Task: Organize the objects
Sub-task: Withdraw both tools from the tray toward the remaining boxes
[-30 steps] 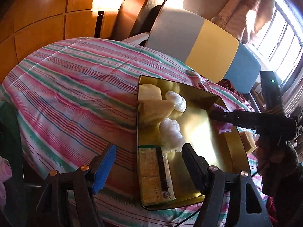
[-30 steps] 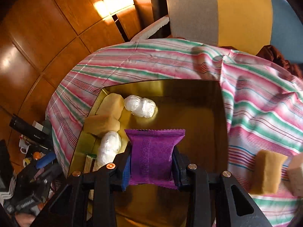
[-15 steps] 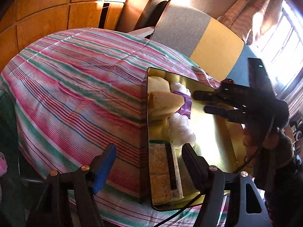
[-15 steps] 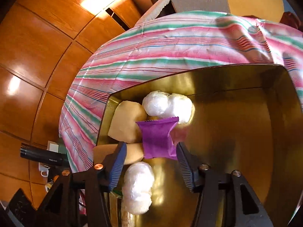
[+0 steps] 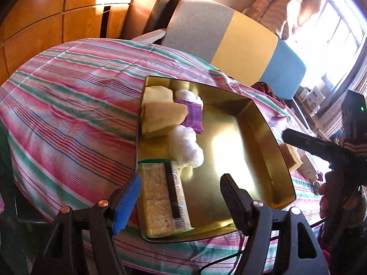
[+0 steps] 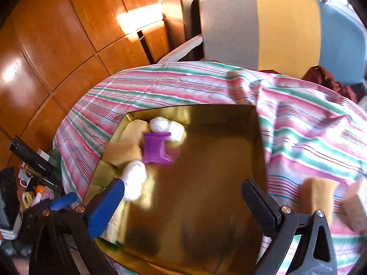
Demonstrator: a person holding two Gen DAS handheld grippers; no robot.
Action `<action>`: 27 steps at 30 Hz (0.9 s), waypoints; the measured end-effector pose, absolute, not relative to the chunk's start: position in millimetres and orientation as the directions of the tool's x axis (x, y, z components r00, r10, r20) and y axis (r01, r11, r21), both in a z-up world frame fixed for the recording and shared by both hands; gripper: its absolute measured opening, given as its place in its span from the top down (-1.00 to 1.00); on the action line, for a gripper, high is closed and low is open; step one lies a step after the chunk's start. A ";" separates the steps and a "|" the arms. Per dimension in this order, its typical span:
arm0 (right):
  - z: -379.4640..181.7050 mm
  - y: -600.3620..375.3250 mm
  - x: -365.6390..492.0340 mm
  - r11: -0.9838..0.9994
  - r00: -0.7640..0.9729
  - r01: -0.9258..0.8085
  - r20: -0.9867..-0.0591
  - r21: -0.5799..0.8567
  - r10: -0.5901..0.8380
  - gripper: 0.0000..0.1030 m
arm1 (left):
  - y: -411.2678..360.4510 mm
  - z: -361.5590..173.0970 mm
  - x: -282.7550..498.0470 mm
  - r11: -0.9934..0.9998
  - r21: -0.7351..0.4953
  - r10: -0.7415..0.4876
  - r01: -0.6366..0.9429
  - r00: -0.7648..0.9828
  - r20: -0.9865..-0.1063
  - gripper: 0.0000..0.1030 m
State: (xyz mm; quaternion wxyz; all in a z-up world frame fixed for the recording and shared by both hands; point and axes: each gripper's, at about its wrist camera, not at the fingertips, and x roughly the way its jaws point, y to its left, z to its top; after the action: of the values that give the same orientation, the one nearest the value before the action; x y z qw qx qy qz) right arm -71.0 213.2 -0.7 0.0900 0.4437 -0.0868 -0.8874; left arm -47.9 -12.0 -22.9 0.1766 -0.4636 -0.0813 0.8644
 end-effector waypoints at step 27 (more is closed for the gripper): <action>-30.5 621.5 167.8 -0.422 -0.602 -0.777 -0.746 0.467 0.284 -1.00 | 307.9 9.6 -35.4 -0.631 -0.441 0.611 -0.638 -0.058 -0.790 -0.40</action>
State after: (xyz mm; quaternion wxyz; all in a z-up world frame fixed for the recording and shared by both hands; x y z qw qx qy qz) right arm 167.8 621.5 -30.5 -0.3359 0.2935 -0.4200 -0.7904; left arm -35.4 307.9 9.6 0.4292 -0.5354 0.0127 0.7273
